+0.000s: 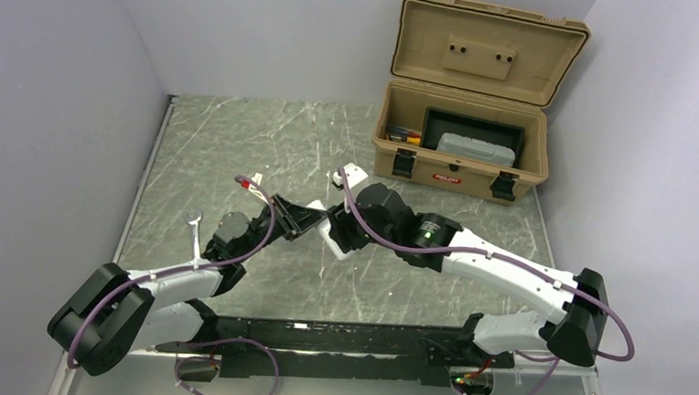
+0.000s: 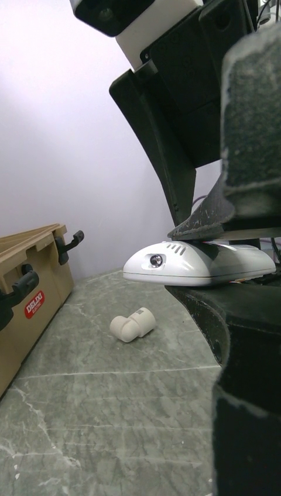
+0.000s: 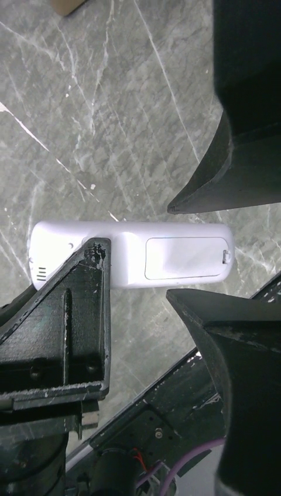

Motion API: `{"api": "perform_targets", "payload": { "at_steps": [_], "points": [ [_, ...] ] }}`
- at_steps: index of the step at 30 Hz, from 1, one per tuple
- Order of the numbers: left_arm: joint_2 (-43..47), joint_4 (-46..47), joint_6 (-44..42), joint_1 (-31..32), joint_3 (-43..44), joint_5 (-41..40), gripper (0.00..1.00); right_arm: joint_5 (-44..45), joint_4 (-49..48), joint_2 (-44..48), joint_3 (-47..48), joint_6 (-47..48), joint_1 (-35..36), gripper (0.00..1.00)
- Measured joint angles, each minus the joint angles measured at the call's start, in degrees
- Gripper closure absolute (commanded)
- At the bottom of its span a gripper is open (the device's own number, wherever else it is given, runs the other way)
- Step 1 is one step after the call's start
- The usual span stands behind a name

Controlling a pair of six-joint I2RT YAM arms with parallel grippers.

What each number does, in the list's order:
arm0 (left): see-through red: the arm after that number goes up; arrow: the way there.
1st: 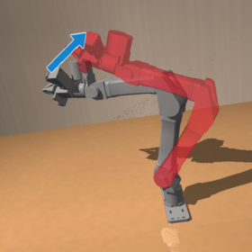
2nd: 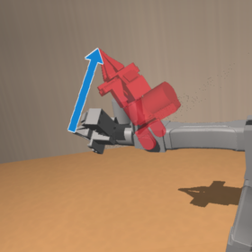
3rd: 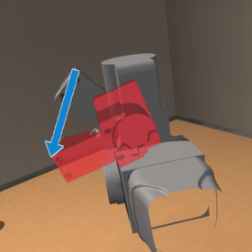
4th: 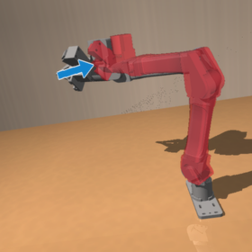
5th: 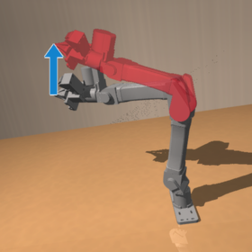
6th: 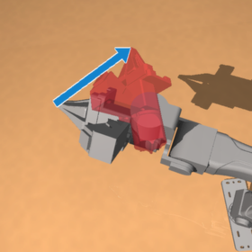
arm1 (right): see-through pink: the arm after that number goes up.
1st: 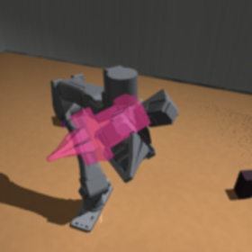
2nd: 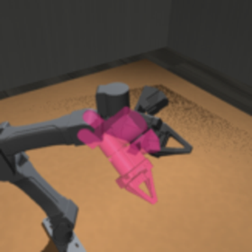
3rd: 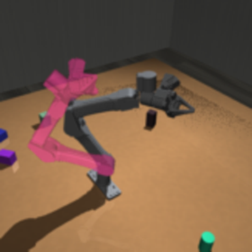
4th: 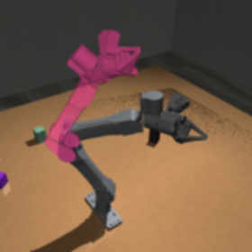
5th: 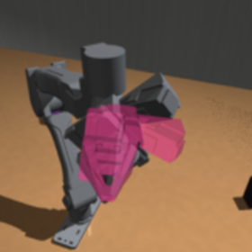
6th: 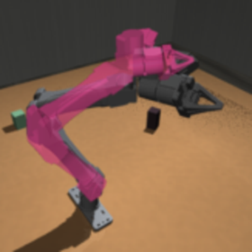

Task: Load the batteries into the remote control
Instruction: Load the battery cover into the remote control.

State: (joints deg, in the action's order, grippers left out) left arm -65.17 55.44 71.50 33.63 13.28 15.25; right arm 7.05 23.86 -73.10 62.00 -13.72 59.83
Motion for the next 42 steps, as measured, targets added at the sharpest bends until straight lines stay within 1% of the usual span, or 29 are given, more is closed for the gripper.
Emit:
{"api": "perform_targets", "payload": {
  "at_steps": [10,15,17,21,24,29,32,37,42],
  "points": [
    [-0.4,1.2,1.1,0.0,-0.2,0.2,1.0,0.2,-1.6,3.4,-0.3,-0.1,0.0,0.36],
    [-0.4,0.8,2.1,0.0,-0.2,1.5,1.0,-1.9,-3.4,9.2,-2.9,-1.4,-2.1,0.32],
    [-0.4,0.3,2.8,-0.2,-0.2,2.7,1.0,-5.8,-4.9,12.1,-5.1,-2.8,-5.0,0.25],
    [0.7,-1.5,3.8,-1.2,-0.2,5.3,1.0,-13.9,-7.2,17.5,-10.2,-6.7,-11.3,0.2],
    [2.4,-2.9,4.9,-2.4,-0.2,7.2,1.0,-20.3,-8.5,20.0,-13.3,-10.0,-14.5,0.19],
    [5.2,-4.3,6.2,-4.3,-0.2,9.7,1.0,-29.0,-13.4,21.9,-18.9,-16.1,-15.9,0.18],
    [5.7,-4.3,7.1,-4.7,-0.1,10.6,1.0,-32.7,-16.6,22.4,-22.1,-19.5,-16.0,0.17],
    [5.7,-4.2,8.8,-4.8,-0.1,11.9,1.0,-35.7,-21.4,22.3,-25.2,-23.6,-16.2,0.16],
    [5.8,-3.7,9.8,-4.8,-0.1,12.1,1.0,-36.4,-24.4,21.2,-25.4,-25.1,-16.2,0.16]
  ]
}}
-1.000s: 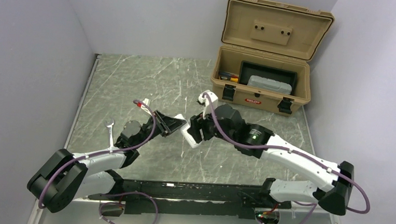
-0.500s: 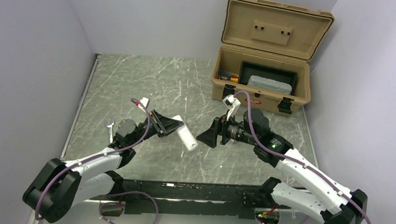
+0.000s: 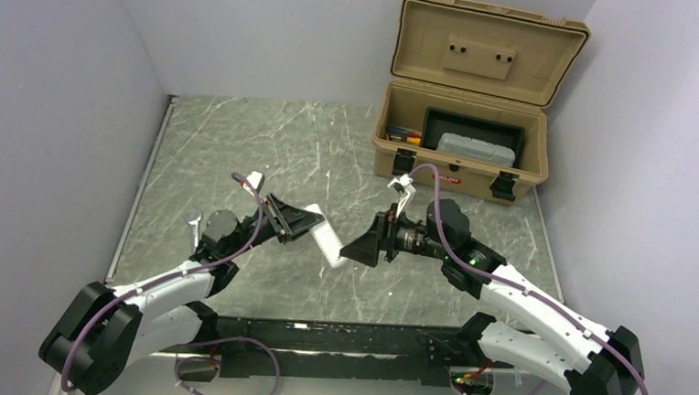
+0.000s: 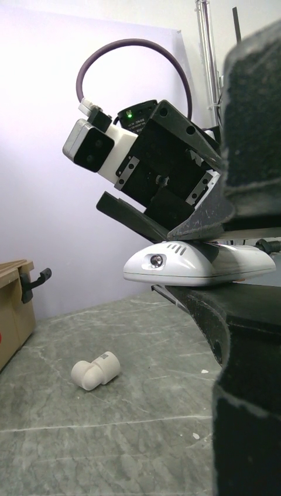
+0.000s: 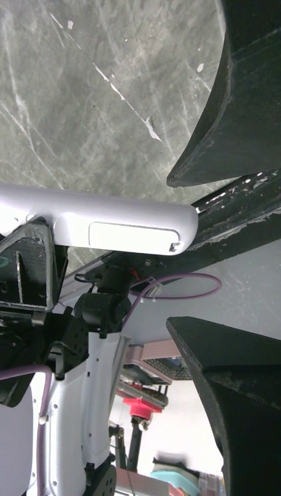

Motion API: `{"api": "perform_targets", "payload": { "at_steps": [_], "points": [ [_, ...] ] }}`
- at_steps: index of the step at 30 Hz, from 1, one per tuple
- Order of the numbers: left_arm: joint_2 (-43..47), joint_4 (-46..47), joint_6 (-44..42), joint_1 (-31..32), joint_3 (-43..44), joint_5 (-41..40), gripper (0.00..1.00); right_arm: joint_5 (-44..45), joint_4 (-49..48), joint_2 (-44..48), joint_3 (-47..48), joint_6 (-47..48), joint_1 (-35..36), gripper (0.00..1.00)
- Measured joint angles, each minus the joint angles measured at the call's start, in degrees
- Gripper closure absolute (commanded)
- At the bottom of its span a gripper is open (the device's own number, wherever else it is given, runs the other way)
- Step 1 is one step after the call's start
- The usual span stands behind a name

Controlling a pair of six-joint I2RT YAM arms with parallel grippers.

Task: Load the batteries into the remote control
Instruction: Load the battery cover into the remote control.

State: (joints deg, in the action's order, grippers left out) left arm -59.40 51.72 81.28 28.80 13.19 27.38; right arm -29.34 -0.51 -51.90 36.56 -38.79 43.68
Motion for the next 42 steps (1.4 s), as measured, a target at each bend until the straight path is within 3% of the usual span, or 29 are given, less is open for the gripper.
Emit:
{"api": "perform_targets", "payload": {
  "at_steps": [12,26,30,38,41,42],
  "points": [
    [1.1,0.3,0.9,0.0,0.0,0.3,1.0,-0.4,-2.6,-5.7,-0.3,-0.3,0.0,0.21],
    [1.1,1.4,1.2,0.0,0.0,0.3,1.0,-1.5,-9.0,-8.5,-0.5,-2.8,0.0,0.43],
    [1.1,1.8,1.2,0.0,0.0,0.3,1.0,-2.1,-10.1,-9.7,-0.6,-3.4,0.0,0.53],
    [1.0,2.6,1.0,-0.1,0.0,0.2,1.0,-3.1,-11.4,-10.0,-0.6,-4.8,0.0,0.84],
    [1.0,3.3,1.0,-0.2,0.0,0.3,1.0,-3.7,-12.0,-10.0,-0.6,-5.4,-0.1,0.82],
    [1.0,3.5,1.0,-0.2,0.0,0.3,1.0,-3.8,-12.0,-10.0,-0.6,-5.4,-0.1,0.73]
  ]
}}
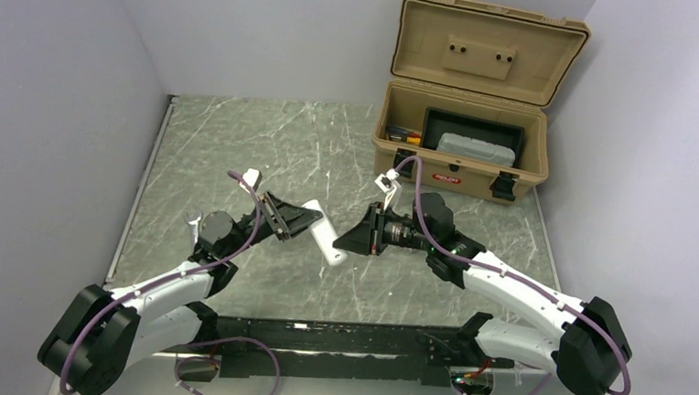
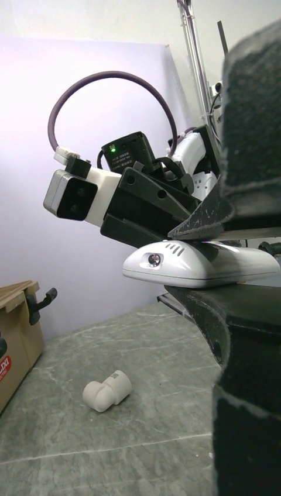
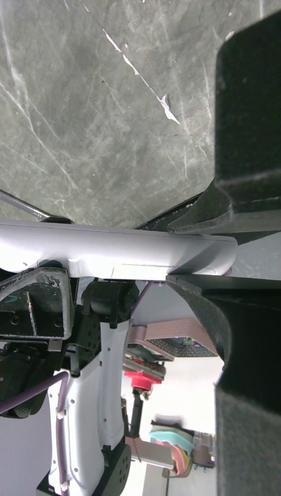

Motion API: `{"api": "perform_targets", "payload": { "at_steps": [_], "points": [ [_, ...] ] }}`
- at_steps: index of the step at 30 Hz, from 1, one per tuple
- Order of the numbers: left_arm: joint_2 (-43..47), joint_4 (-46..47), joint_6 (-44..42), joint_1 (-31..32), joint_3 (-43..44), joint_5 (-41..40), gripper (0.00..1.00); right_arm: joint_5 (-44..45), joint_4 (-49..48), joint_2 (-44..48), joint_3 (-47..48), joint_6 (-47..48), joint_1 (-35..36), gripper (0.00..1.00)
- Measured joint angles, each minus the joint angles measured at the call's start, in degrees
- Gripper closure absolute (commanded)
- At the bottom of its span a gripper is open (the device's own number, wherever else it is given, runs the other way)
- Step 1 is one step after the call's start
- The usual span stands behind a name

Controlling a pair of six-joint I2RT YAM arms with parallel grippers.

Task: Load the batteries into the remote control
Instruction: Load the battery cover into the remote control.

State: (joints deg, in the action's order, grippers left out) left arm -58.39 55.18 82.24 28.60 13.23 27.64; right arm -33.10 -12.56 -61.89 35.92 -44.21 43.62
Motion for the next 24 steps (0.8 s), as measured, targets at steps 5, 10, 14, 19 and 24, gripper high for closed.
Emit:
{"api": "perform_targets", "payload": {
  "at_steps": [5,10,14,19,24],
  "points": [
    [-0.1,-0.1,0.0,0.0,0.0,0.0,1.0,0.0,-0.1,0.0,0.0,0.1,0.0,0.52],
    [-0.5,0.1,0.6,0.0,0.0,0.0,1.0,0.9,0.0,0.0,0.0,0.9,0.0,0.47],
    [-0.8,0.6,1.3,0.0,0.0,0.0,1.0,1.4,0.0,0.0,0.0,1.1,0.0,0.45],
    [-0.8,0.9,1.3,0.0,0.0,0.0,1.0,1.3,0.0,0.0,0.0,1.1,0.0,0.42],
    [-0.8,0.8,1.3,0.0,0.0,0.0,1.0,1.0,0.0,-0.5,0.0,1.1,0.0,0.46]
  ]
}}
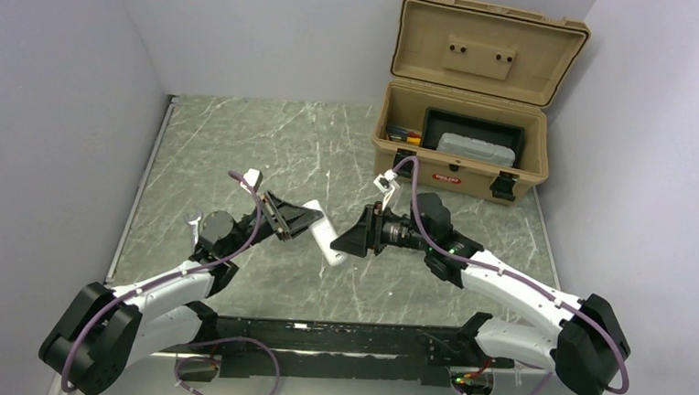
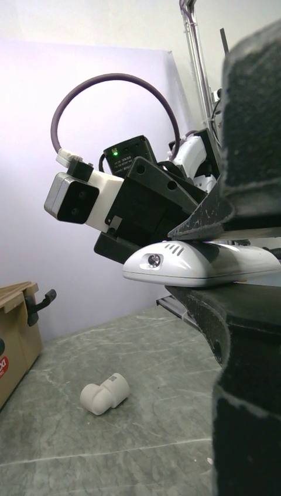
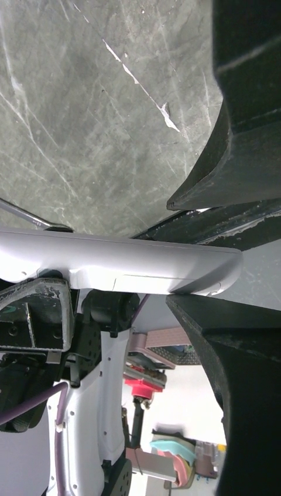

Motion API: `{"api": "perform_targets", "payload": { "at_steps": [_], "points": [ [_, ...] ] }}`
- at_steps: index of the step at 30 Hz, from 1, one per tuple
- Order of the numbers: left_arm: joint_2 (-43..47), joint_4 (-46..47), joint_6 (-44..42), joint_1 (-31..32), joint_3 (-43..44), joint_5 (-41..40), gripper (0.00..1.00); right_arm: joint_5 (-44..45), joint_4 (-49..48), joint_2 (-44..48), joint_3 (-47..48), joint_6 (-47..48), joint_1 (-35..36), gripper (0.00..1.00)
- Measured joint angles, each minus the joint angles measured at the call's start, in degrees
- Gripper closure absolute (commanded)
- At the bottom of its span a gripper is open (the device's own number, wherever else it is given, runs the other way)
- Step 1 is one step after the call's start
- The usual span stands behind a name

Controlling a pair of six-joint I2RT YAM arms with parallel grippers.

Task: Load the batteries into the remote control
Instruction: Load the battery cover into the remote control, then turn over the remote control at the center of the board.

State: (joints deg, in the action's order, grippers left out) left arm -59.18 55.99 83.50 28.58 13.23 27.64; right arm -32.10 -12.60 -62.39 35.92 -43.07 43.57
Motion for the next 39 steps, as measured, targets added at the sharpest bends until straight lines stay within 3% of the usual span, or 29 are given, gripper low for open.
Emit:
{"api": "perform_targets", "payload": {
  "at_steps": [6,8,13,17,33,39],
  "points": [
    [-0.2,-0.8,-0.3,0.0,0.0,0.0,1.0,-1.1,-1.0,-0.9,0.0,-0.2,0.0,0.66],
    [-0.4,-0.8,-0.2,0.0,0.0,0.0,1.0,-1.4,-1.2,-0.9,0.0,-0.4,0.0,0.67],
    [-0.4,-0.7,-0.3,0.0,0.0,0.0,1.0,-1.6,-1.5,-1.3,0.0,-1.0,0.0,0.34],
    [-0.4,-0.7,-0.3,0.0,0.0,0.2,1.0,-1.4,-1.7,-1.5,0.0,-0.9,0.0,0.3],
    [-2.6,1.8,-0.5,0.0,0.3,1.0,1.0,-2.1,-3.7,-2.9,0.0,-1.1,0.0,0.52],
    [-2.6,1.7,-1.3,0.0,0.3,1.0,1.0,-3.2,-5.1,-4.0,-0.1,-1.7,0.0,0.66]
  ]
}}
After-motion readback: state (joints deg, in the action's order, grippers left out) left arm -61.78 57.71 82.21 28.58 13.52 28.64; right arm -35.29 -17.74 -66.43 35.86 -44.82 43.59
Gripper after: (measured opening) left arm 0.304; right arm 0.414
